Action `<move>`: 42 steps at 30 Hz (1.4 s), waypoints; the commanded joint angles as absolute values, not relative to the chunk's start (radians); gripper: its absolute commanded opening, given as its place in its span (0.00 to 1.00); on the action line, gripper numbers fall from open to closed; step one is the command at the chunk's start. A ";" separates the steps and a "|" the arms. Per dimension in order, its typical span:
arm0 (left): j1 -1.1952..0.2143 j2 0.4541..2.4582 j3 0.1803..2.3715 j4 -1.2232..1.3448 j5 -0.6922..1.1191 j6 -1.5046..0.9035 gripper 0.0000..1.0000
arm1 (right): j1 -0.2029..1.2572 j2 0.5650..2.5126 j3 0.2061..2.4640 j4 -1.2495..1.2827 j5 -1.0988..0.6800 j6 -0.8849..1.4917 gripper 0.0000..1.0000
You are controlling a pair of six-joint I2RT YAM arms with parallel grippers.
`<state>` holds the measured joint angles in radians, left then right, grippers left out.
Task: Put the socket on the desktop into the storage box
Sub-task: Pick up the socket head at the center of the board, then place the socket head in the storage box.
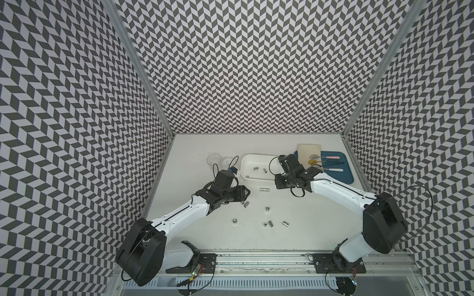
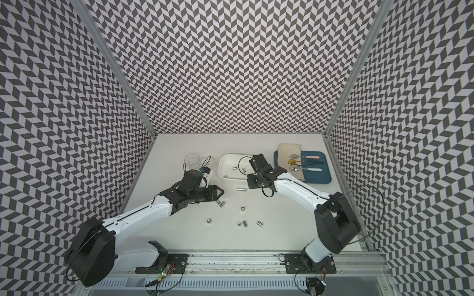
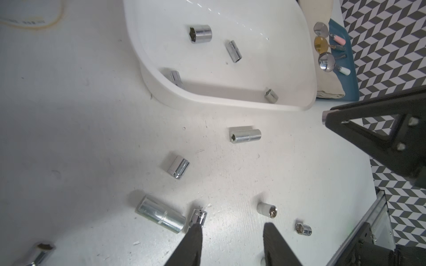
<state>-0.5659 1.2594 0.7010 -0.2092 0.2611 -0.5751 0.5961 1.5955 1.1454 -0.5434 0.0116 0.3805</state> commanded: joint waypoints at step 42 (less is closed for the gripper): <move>-0.520 1.155 0.609 -0.245 0.232 -0.599 0.47 | 0.432 1.952 1.480 -0.500 -0.035 0.345 0.29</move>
<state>-0.5274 1.1702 0.6155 -0.2409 0.2405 -0.5972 0.4290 1.9953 1.4765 -0.5293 -0.0246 0.3477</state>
